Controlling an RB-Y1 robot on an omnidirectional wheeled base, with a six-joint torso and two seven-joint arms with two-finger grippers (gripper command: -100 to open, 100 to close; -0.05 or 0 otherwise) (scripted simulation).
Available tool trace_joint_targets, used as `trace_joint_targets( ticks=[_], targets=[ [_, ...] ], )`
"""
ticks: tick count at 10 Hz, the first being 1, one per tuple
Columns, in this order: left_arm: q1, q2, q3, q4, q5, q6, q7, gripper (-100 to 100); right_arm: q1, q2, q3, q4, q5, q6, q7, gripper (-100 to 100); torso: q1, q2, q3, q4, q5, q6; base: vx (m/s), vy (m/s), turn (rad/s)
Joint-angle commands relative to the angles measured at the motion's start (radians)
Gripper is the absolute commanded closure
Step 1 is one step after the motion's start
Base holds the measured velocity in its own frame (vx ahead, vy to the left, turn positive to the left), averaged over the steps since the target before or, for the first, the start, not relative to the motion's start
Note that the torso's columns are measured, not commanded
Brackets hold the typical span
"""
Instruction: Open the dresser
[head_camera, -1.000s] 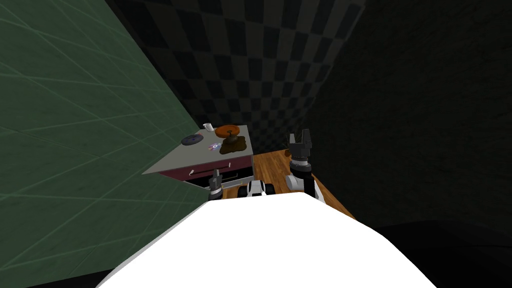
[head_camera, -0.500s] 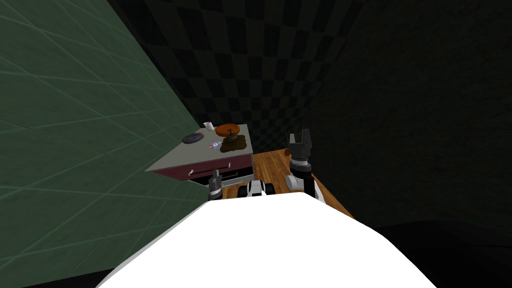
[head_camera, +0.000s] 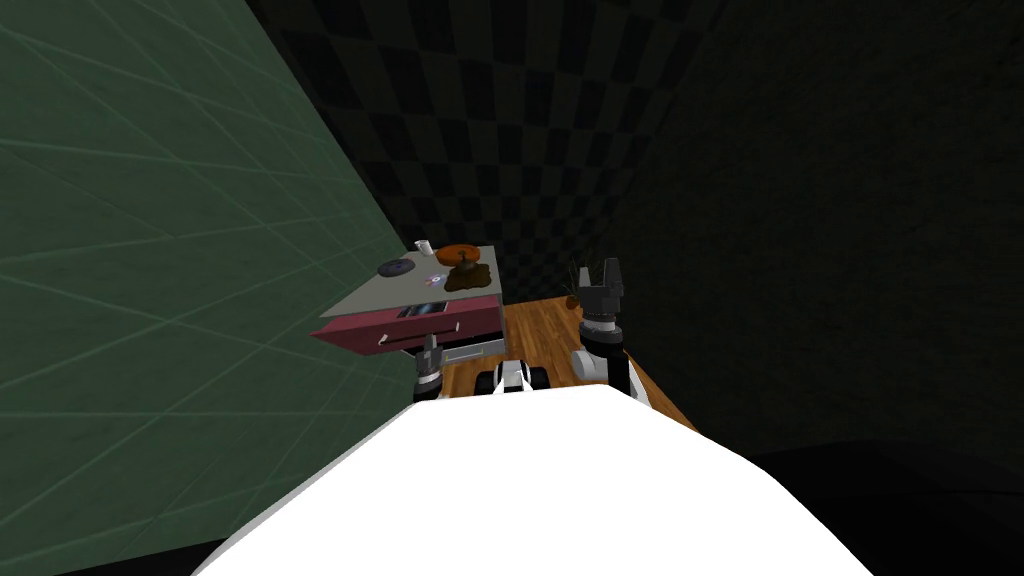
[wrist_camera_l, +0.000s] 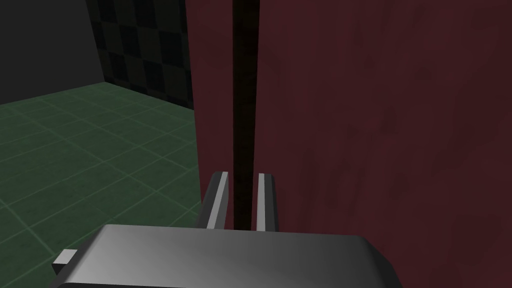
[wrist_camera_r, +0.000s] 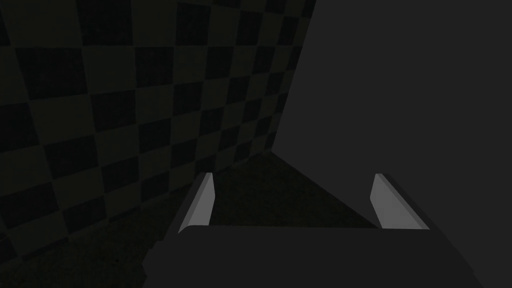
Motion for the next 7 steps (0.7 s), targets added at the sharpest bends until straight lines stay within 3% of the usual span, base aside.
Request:
trace_joint_targets(
  ticks=[1,7],
  targets=[
    [0.01,0.01,-0.001,-0.025,0.001,-0.004,0.01,100,0.0,0.0,0.0,0.0,0.0,0.0,0.0,0,-0.001,0.002,0.001,-0.001,0.001,0.0,-0.209,-0.027,0.028],
    [0.049,0.022,-0.009,-0.059,-0.001,-0.014,0.03,100,0.0,0.0,0.0,0.0,0.0,0.0,0.0,0,0.001,0.006,0.003,0.001,0.0,-0.002,-0.154,-0.032,0.027]
  ],
)
